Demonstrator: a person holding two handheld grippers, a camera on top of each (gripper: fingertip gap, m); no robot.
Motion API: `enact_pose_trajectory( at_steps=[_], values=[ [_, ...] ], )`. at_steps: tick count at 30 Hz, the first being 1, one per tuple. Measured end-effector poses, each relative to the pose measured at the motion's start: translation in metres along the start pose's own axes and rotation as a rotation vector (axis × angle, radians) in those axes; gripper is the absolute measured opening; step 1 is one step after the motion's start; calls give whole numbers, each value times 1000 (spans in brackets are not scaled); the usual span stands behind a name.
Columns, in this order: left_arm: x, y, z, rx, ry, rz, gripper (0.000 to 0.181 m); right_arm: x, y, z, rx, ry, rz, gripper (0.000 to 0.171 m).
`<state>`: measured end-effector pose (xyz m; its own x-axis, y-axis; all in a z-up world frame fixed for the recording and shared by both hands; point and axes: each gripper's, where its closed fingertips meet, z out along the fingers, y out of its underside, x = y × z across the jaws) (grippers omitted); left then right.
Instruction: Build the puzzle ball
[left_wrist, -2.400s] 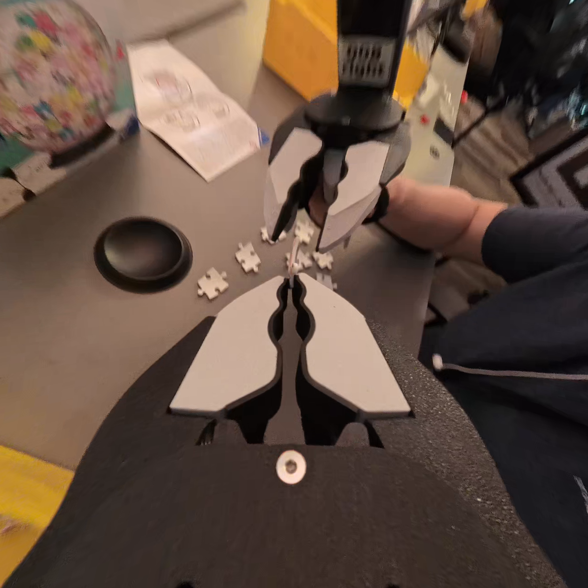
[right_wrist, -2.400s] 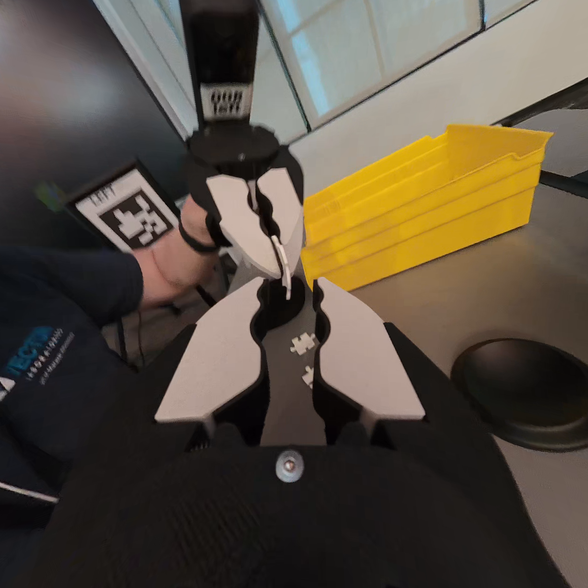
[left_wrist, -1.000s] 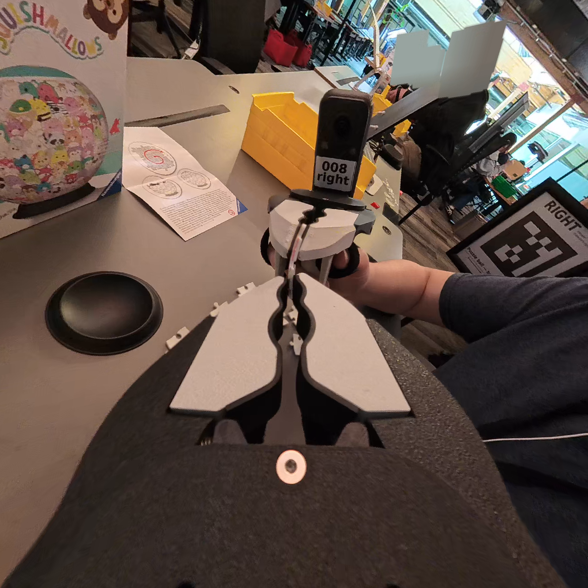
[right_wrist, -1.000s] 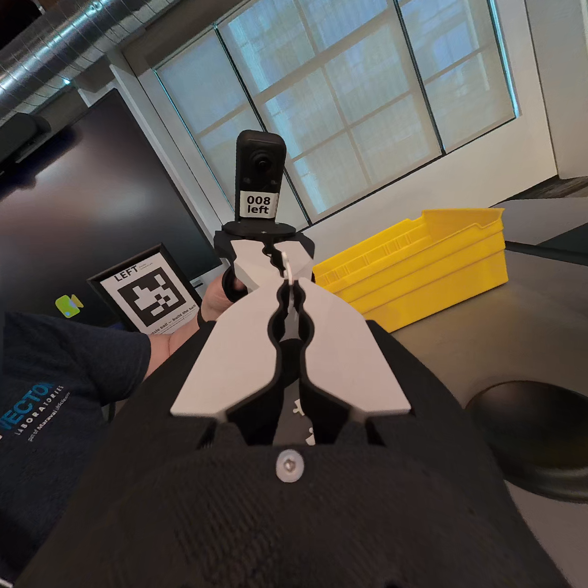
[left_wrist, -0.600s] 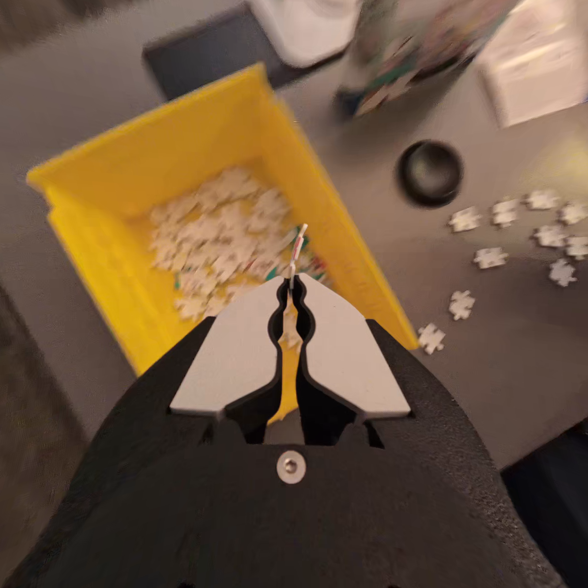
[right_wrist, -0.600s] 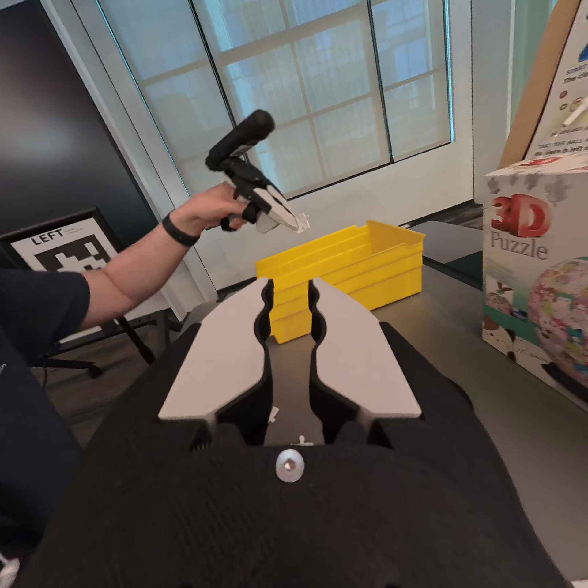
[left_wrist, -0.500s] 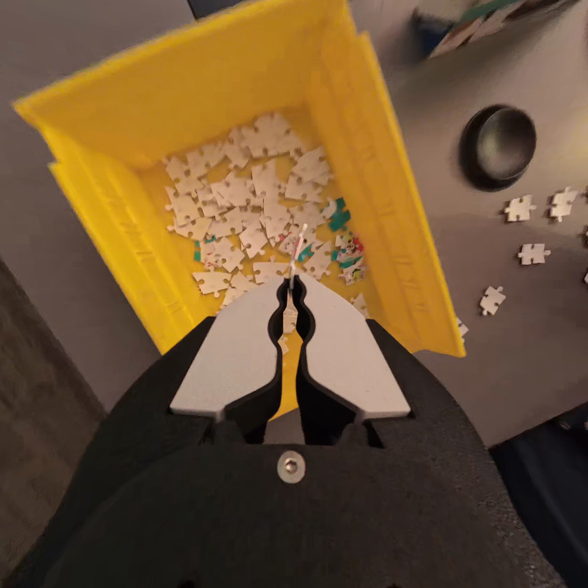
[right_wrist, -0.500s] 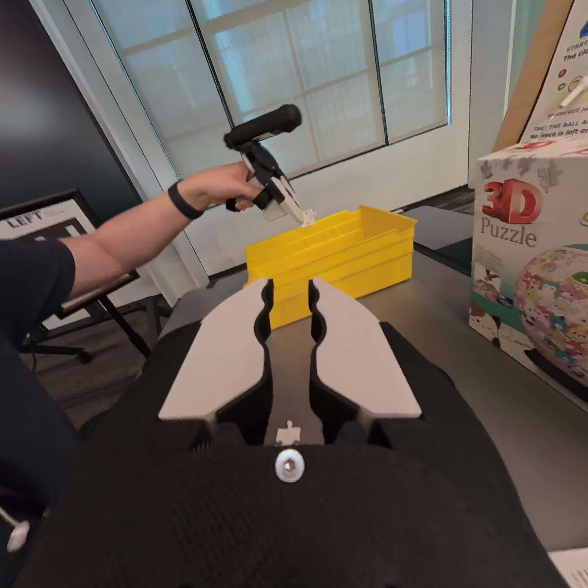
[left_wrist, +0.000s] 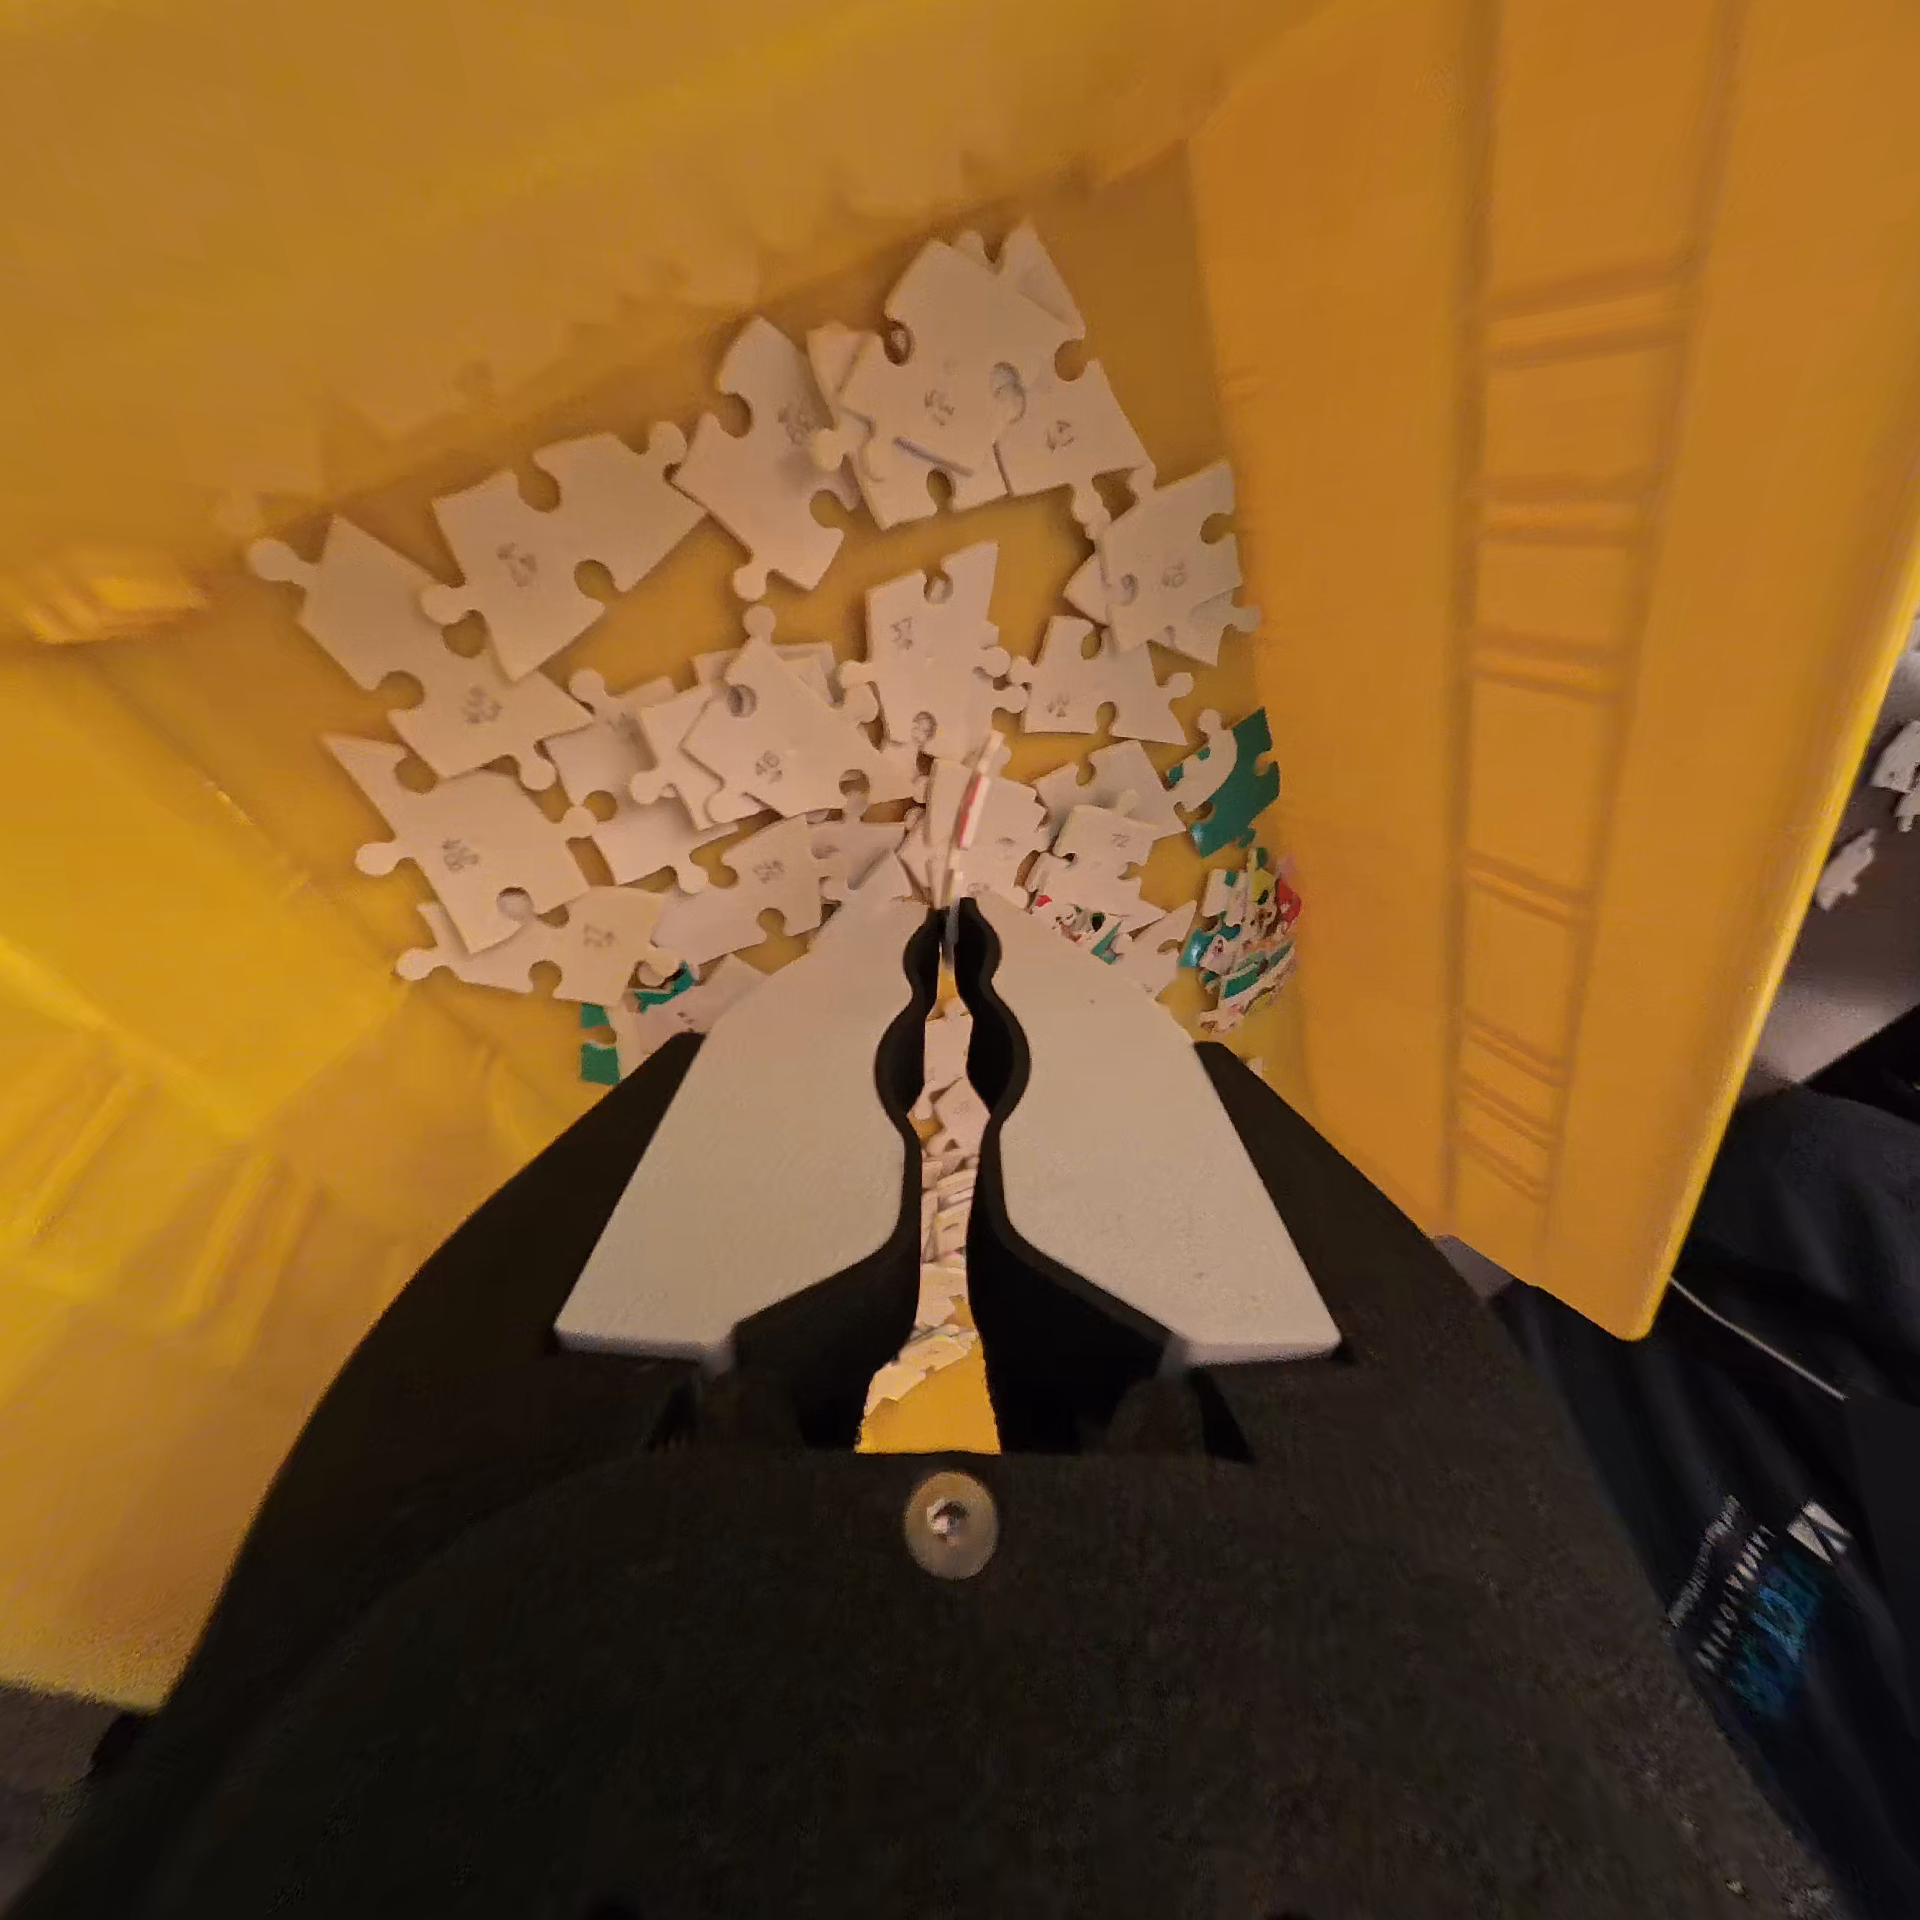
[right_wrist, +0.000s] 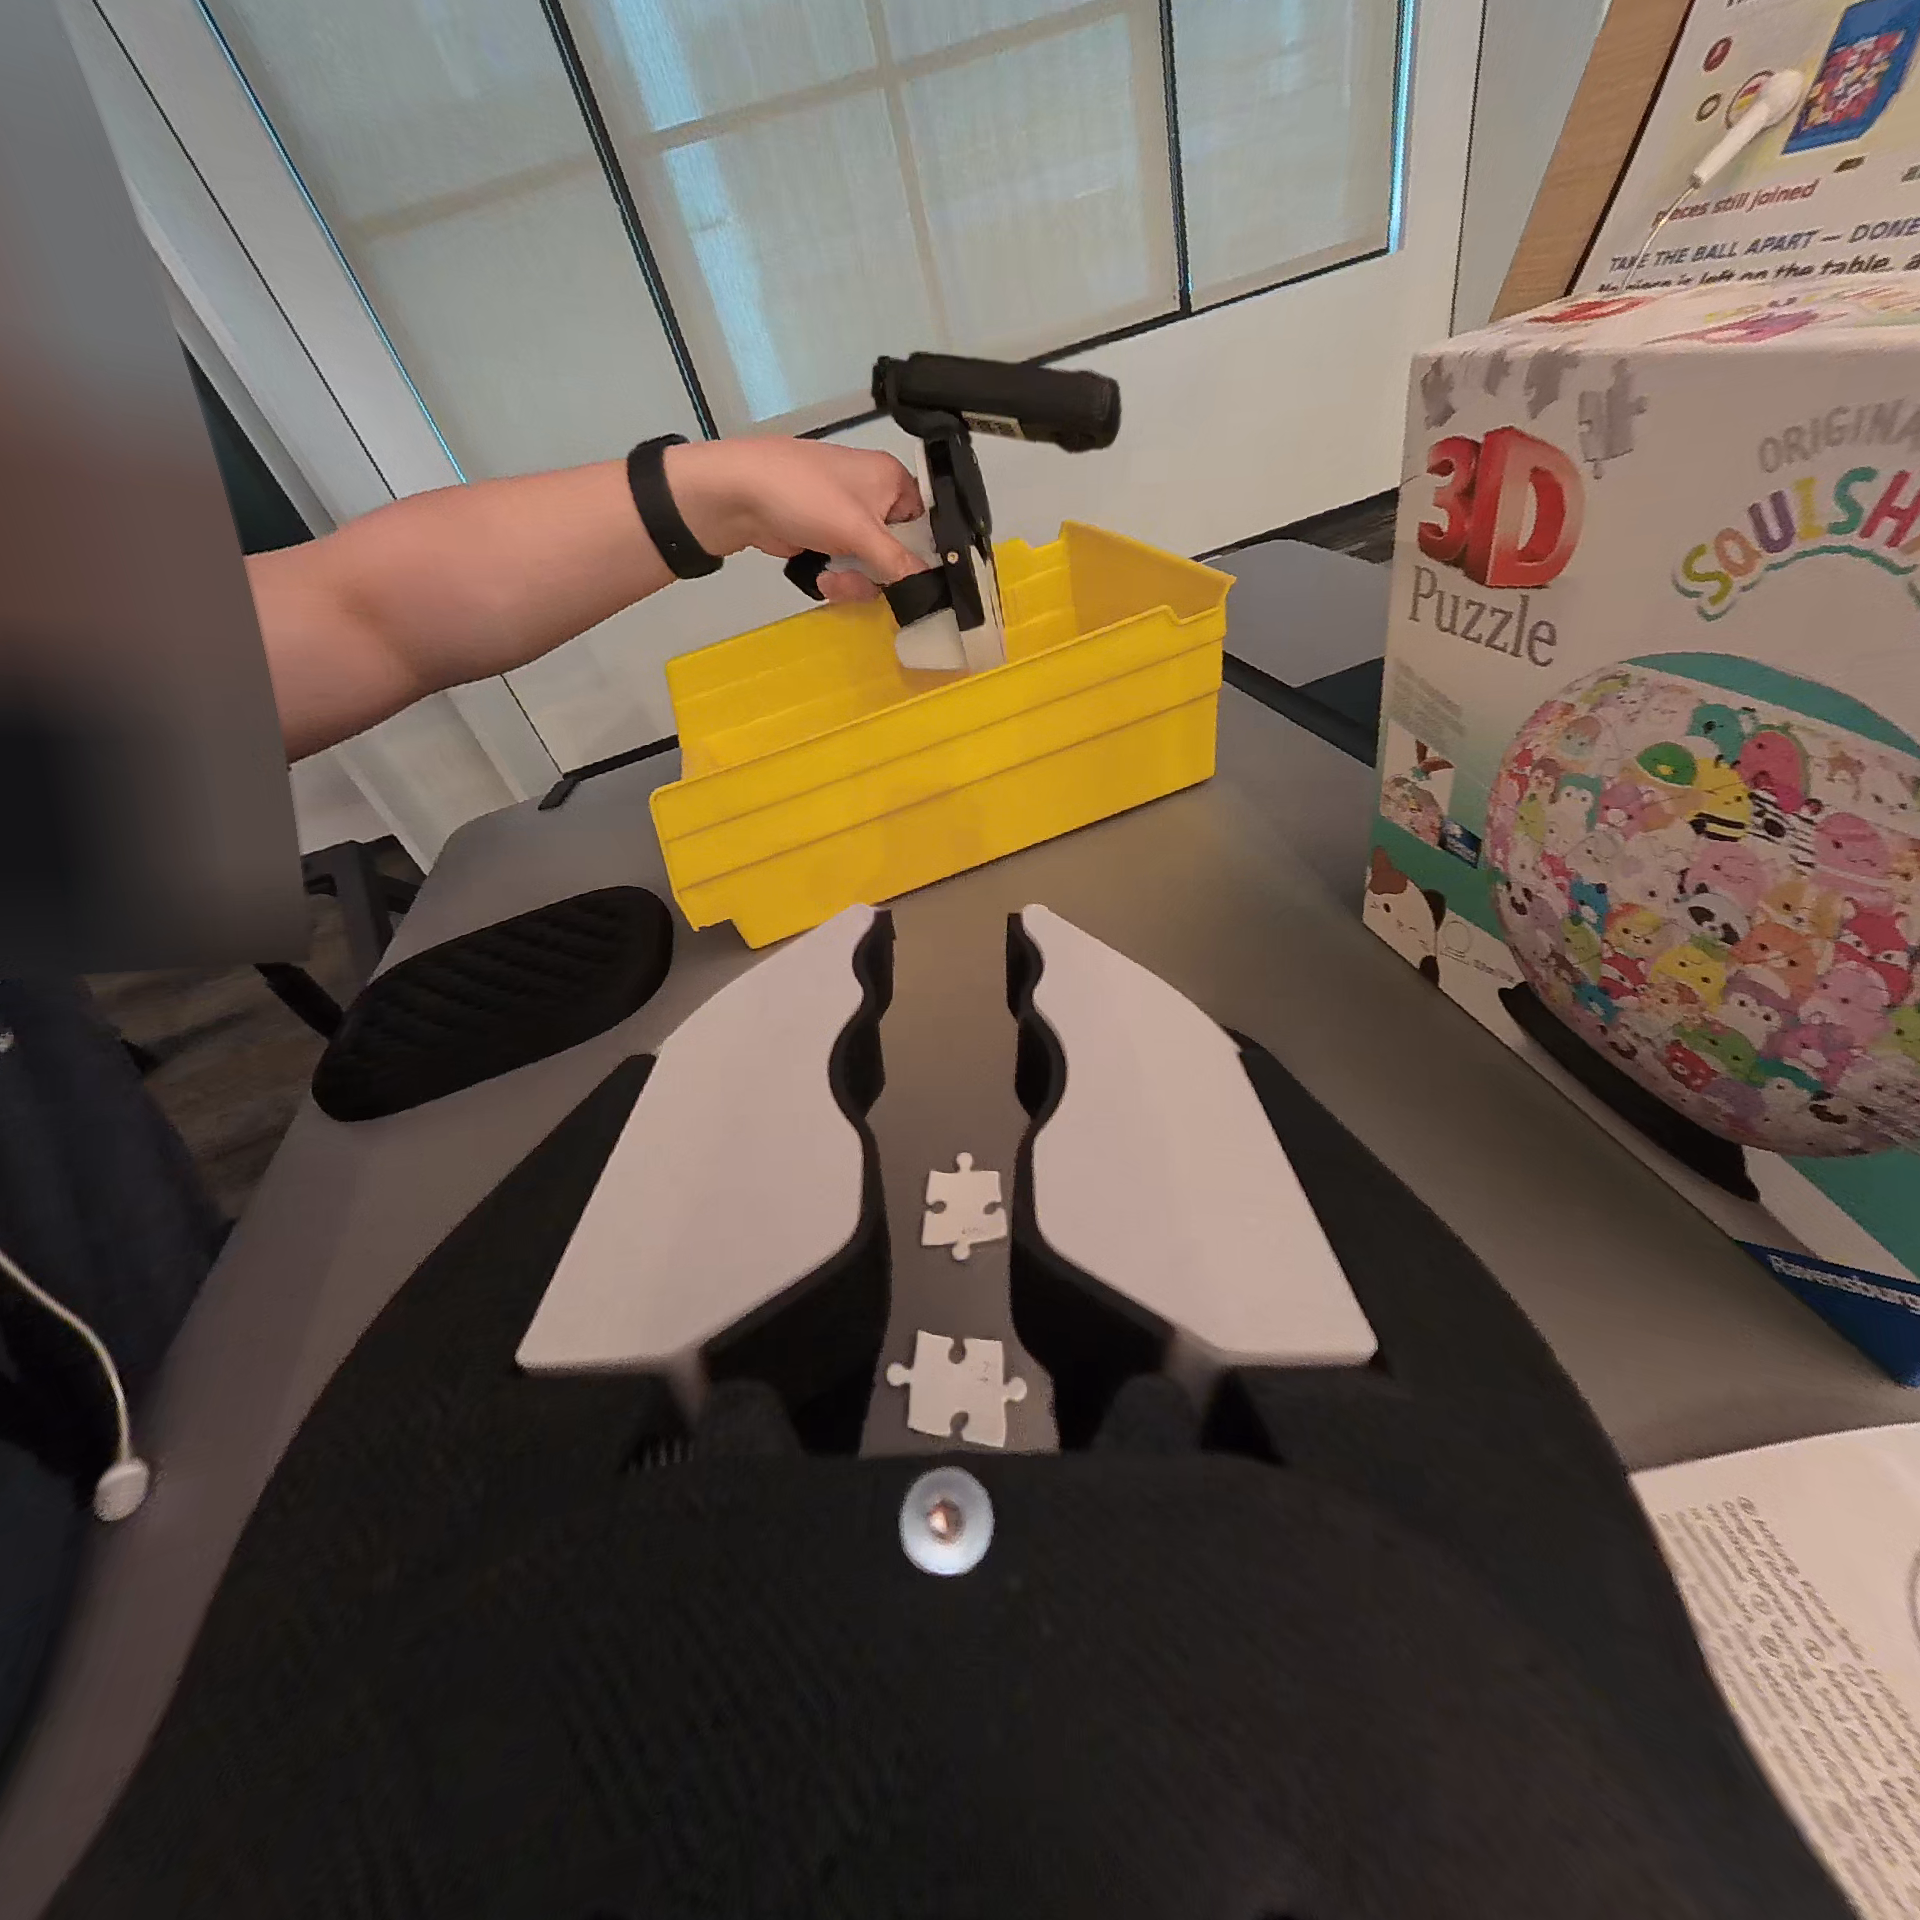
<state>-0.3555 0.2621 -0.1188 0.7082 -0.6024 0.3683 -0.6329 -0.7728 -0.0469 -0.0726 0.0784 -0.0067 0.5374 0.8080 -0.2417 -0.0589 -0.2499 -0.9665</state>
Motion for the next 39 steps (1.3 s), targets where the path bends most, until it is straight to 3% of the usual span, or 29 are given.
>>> enact_pose_trajectory(
  at_steps=[10,12,19,20,23,26,33,39],
  values=[
    [-17,3,15,-73,-107,32,3,-3,-5,-4,-1,1,-42,22],
    [-22,2,15,-66,-153,48,18,-5,-3,-3,-11,-8,-45,22],
    [-12,-7,-14,176,-330,262,37,-8,-3,-3,-19,-13,-65,22],
    [-1,-5,-18,218,-327,321,44,-7,-3,-4,-20,-12,-65,22],
    [37,17,-17,243,-239,561,41,-4,-2,-5,-17,-9,-55,22],
    [45,34,-9,212,-252,714,38,-4,-1,-5,-15,-16,-41,22],
    [77,59,24,105,-78,901,43,-5,1,-4,-38,-21,-52,22],
    [88,62,48,130,-88,950,52,-4,2,-6,-39,-23,-47,22]
  ],
)
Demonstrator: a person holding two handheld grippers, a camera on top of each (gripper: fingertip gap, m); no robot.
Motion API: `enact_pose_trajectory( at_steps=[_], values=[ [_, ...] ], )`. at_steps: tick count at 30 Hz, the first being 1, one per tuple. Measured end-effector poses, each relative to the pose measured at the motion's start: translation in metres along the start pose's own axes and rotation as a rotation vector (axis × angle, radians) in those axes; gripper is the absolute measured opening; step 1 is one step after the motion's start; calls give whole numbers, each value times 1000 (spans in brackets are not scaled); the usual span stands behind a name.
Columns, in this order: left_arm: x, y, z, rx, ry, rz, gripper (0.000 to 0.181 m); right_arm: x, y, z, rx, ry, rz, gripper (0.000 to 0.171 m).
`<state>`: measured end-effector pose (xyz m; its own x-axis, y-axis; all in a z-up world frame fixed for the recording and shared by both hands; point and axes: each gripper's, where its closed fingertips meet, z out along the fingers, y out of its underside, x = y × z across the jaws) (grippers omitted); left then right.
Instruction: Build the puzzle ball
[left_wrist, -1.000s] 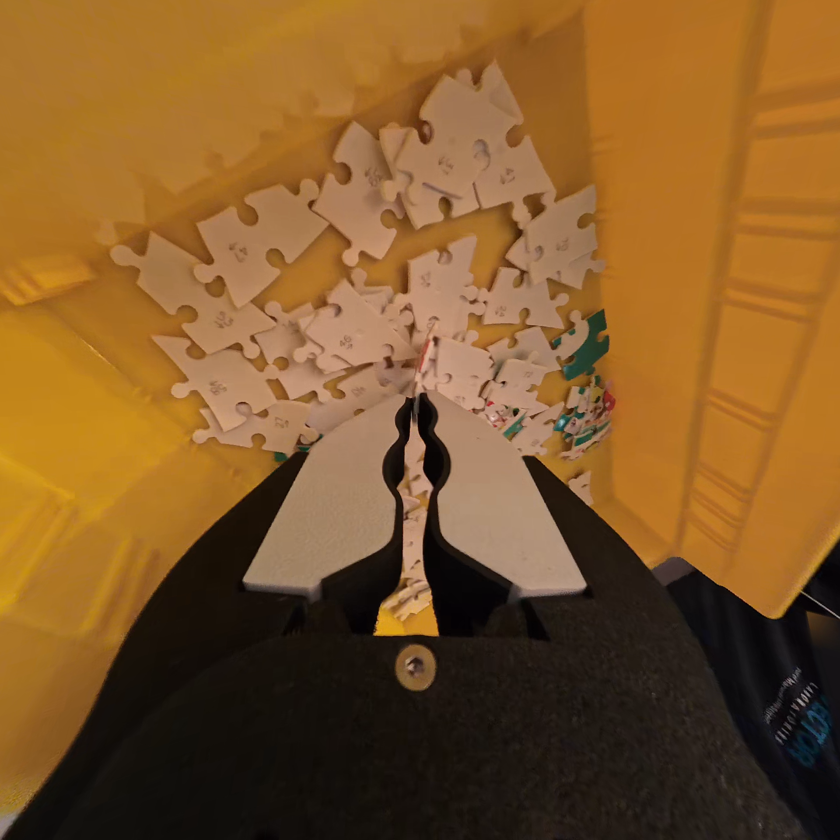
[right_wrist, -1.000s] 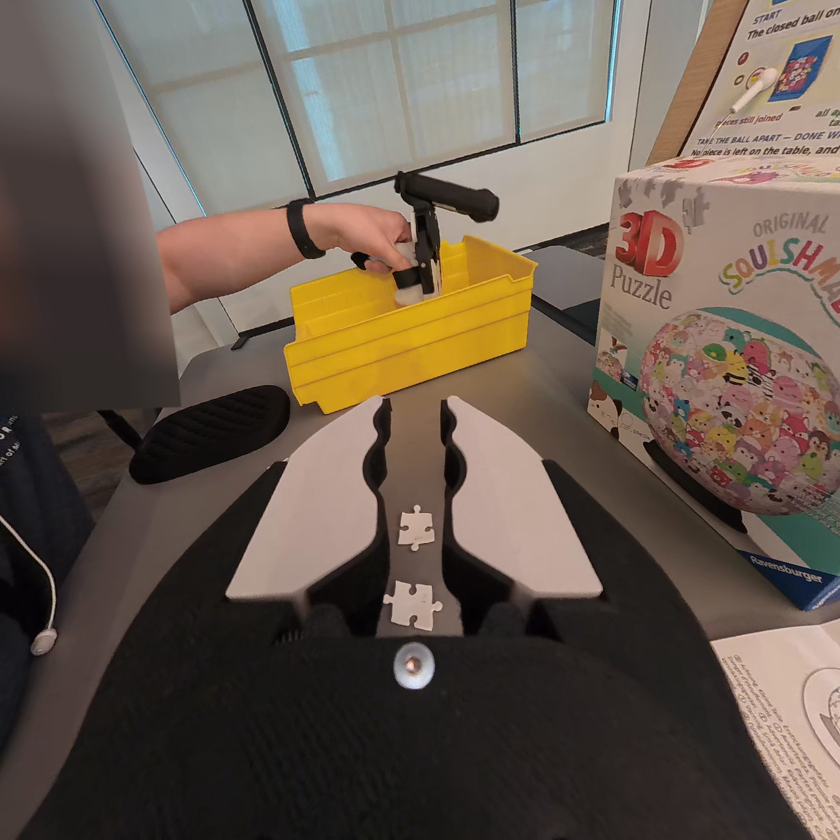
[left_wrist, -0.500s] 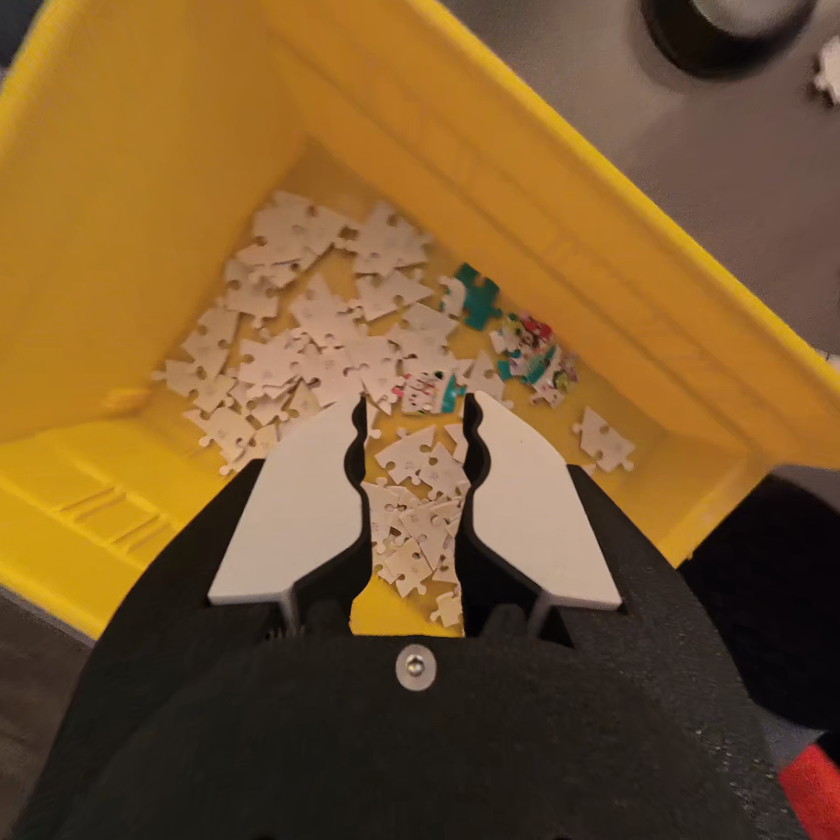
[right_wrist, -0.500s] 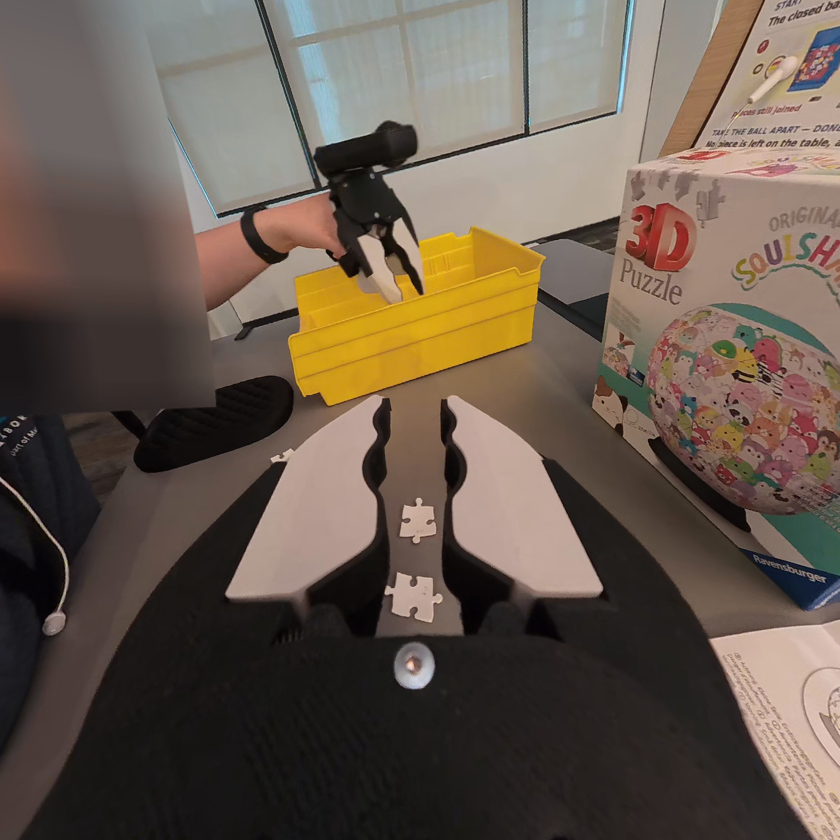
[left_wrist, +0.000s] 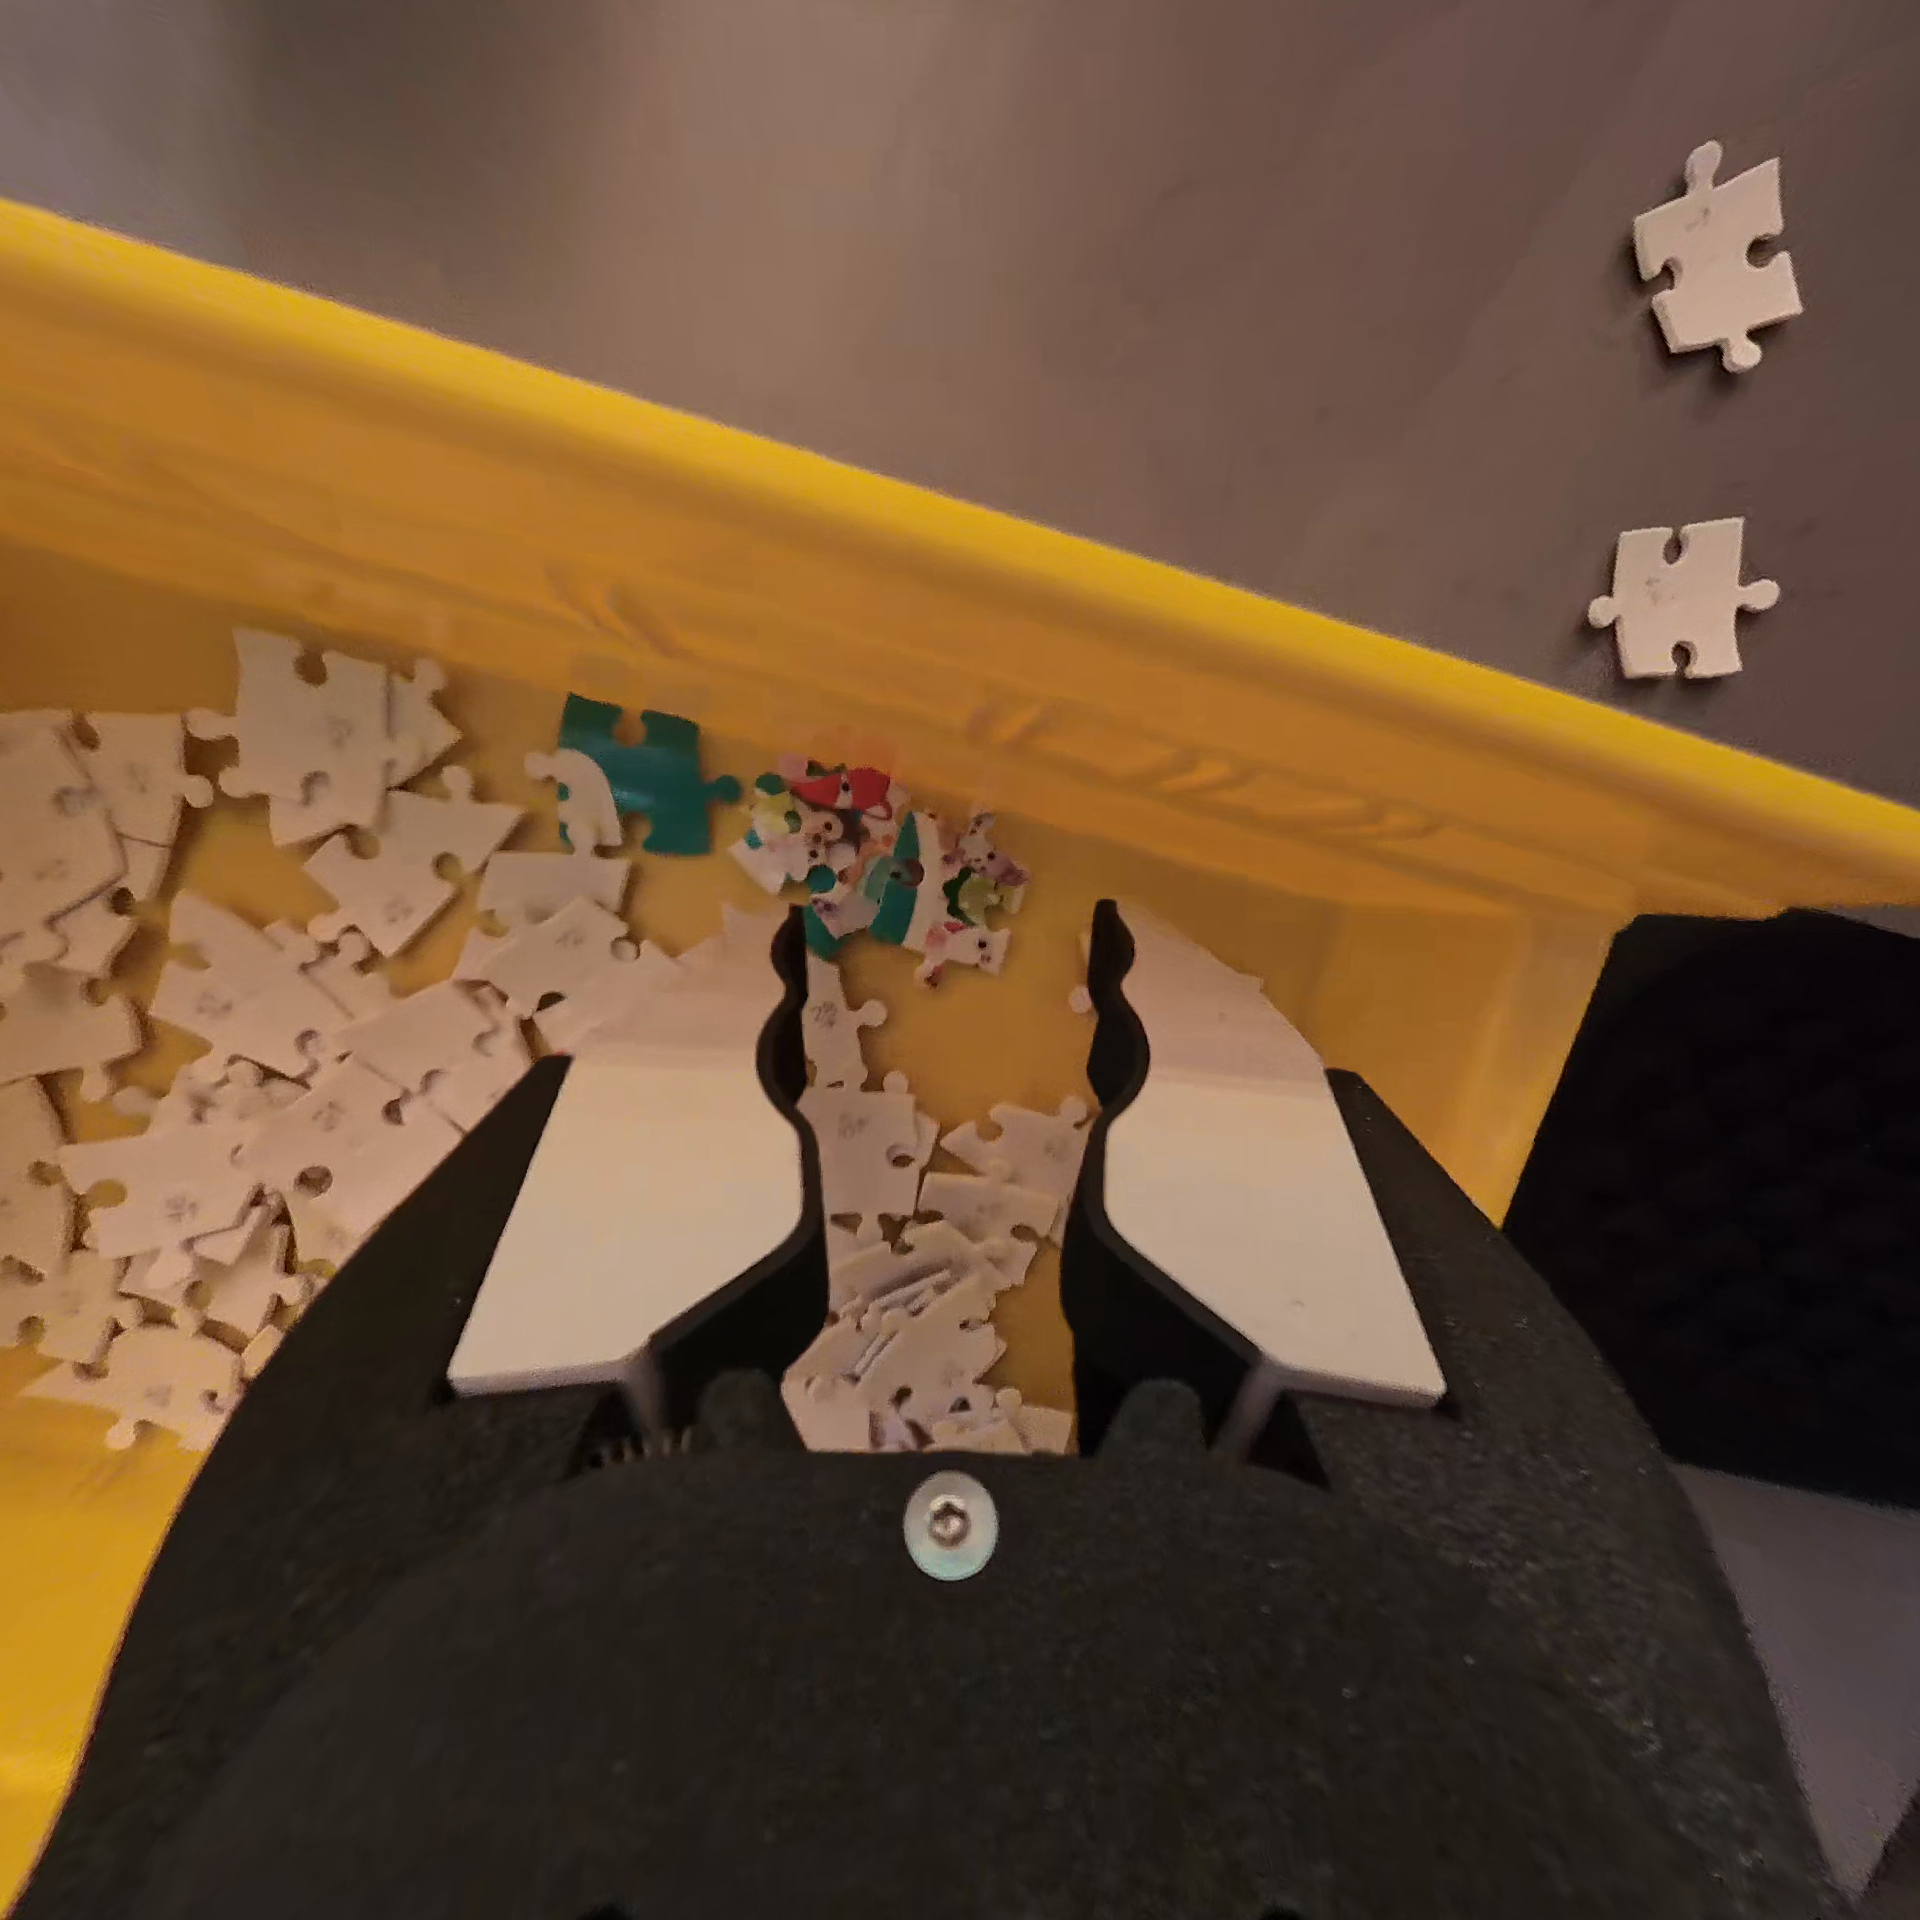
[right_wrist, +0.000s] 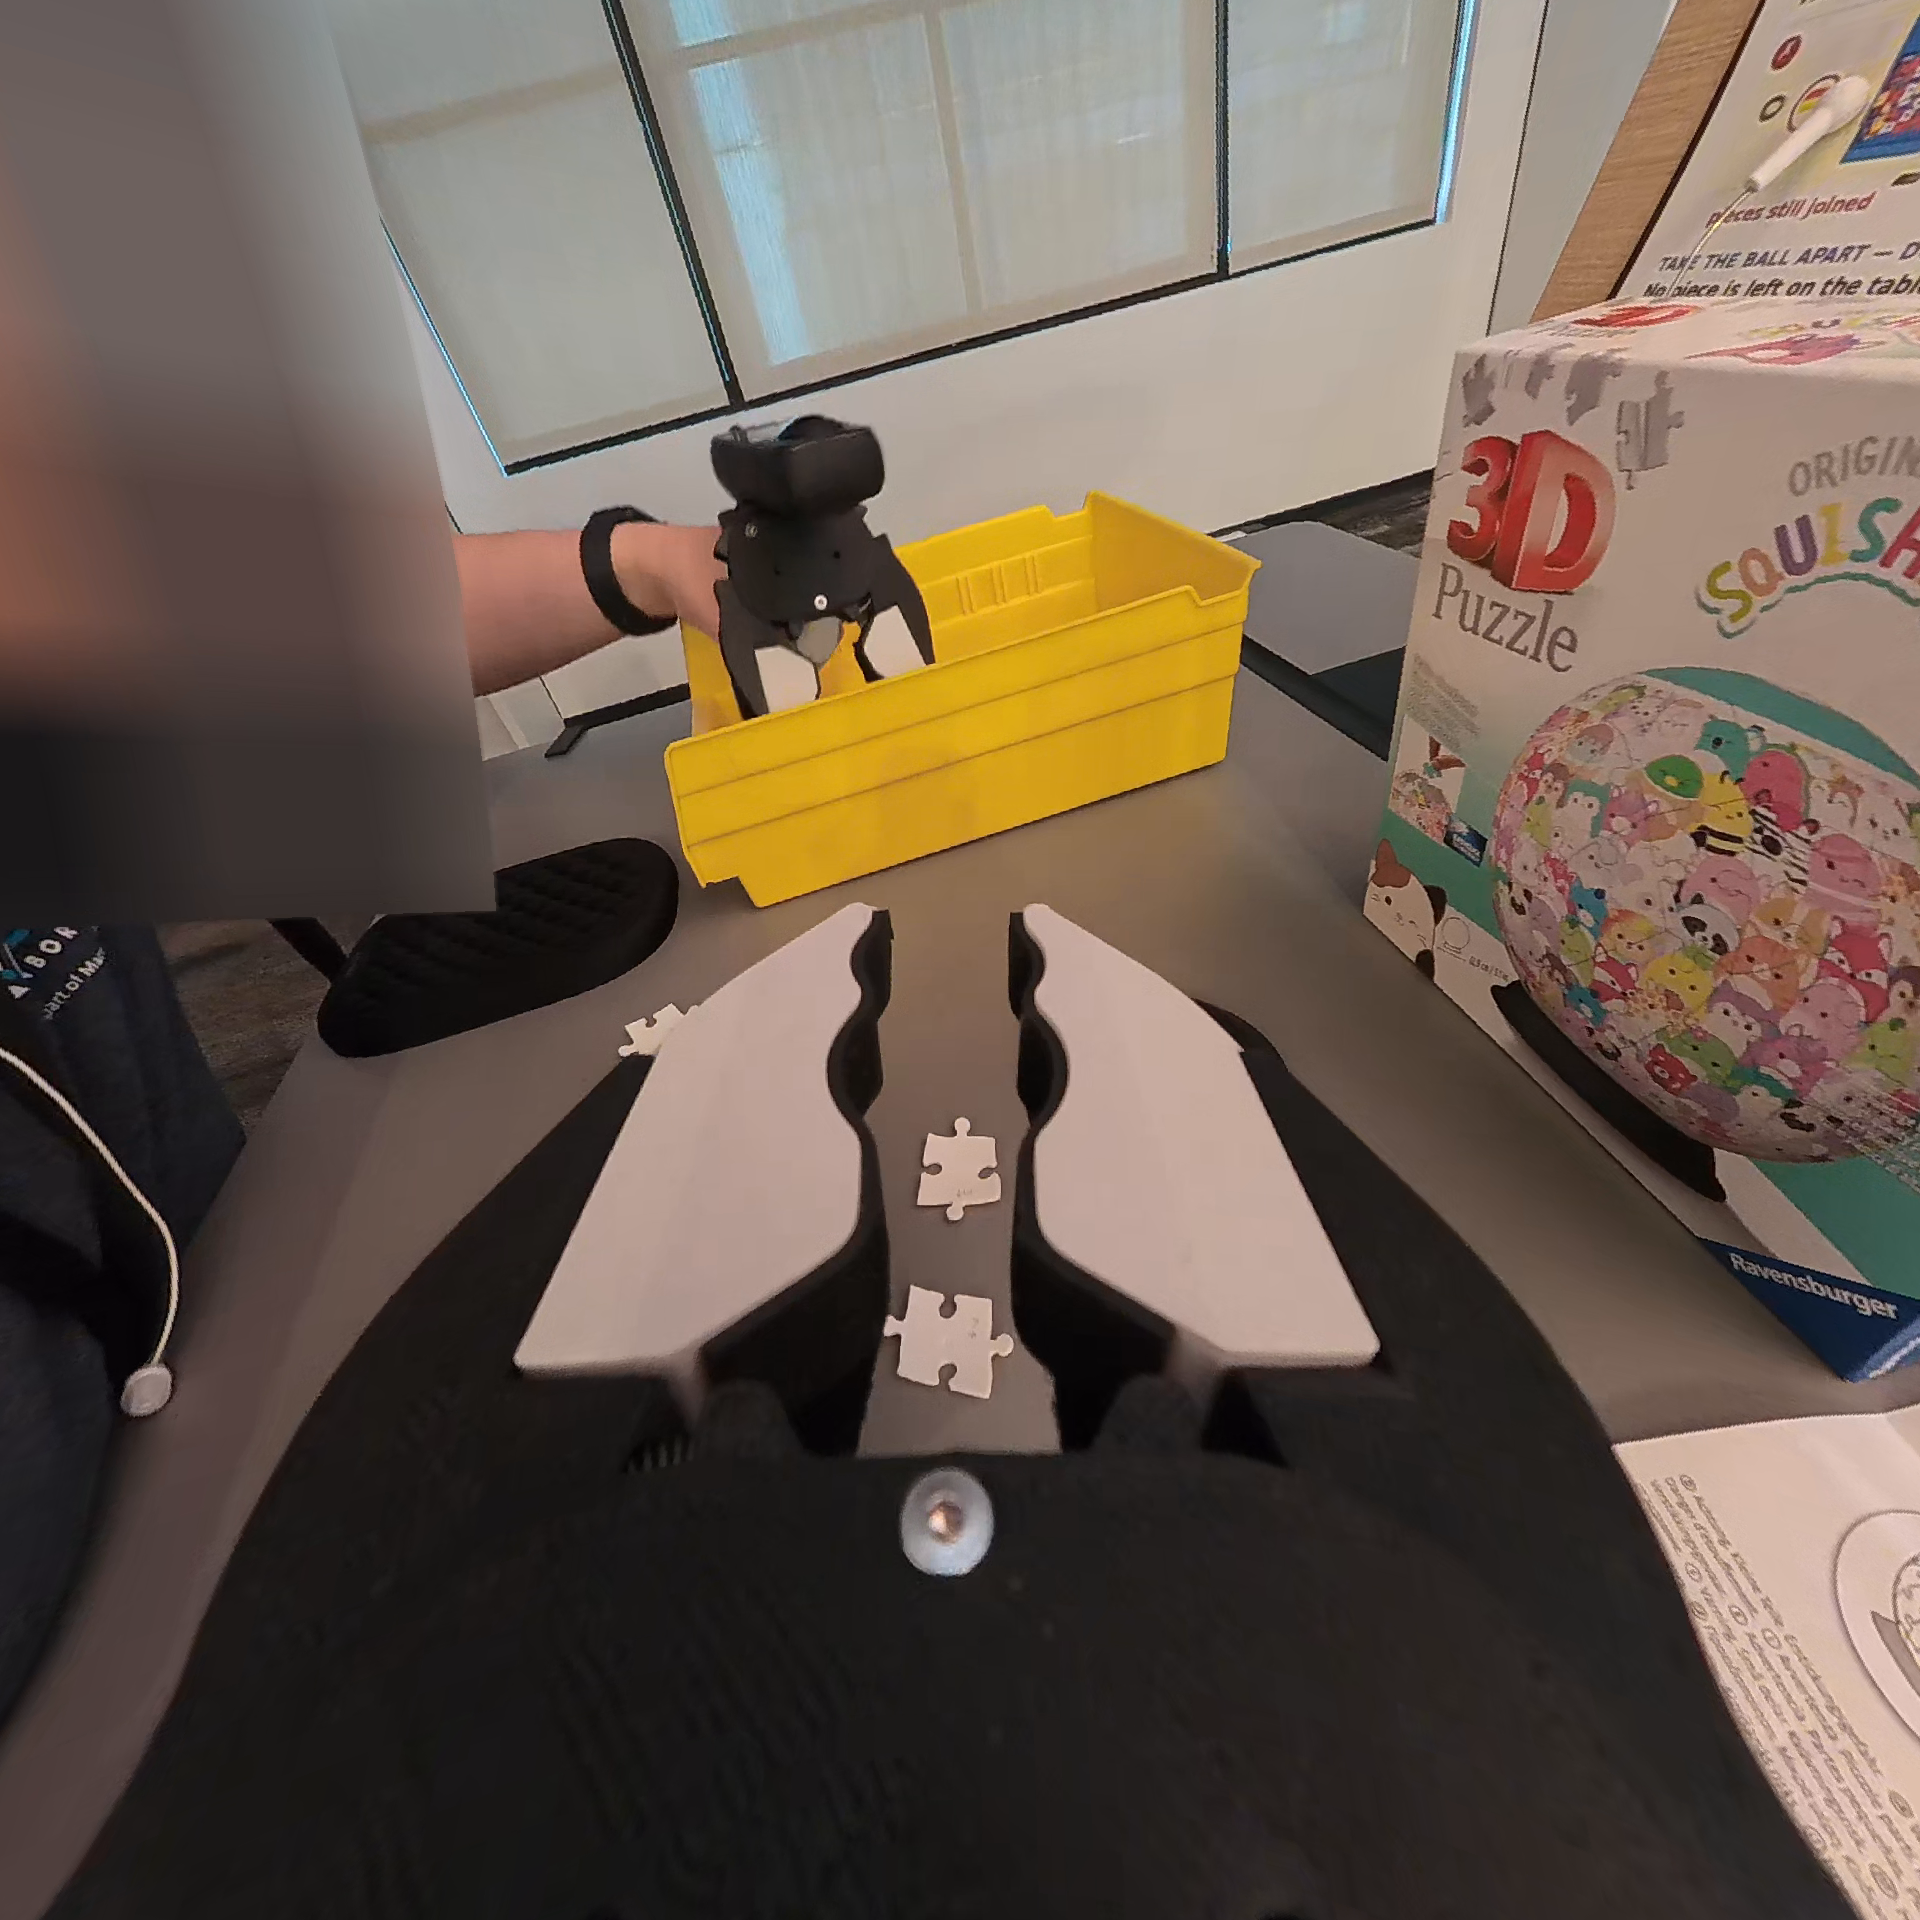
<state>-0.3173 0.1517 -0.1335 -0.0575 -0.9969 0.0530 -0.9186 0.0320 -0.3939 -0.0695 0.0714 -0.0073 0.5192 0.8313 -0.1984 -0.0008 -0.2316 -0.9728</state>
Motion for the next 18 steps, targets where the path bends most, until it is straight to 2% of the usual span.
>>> enact_pose_trajectory(
  at_steps=[4,11,13,18],
  values=[
    [-3,-3,6,8,-38,-44,55,0,-1,0,2,-6,5,22],
    [-8,6,11,-16,-78,-70,38,-2,-3,-2,1,-6,-6,22],
    [-8,8,11,-12,-79,-58,26,-1,-3,-3,4,-5,-5,22],
    [-10,9,8,0,-110,-43,17,0,-3,-4,9,-6,1,22]
  ],
)
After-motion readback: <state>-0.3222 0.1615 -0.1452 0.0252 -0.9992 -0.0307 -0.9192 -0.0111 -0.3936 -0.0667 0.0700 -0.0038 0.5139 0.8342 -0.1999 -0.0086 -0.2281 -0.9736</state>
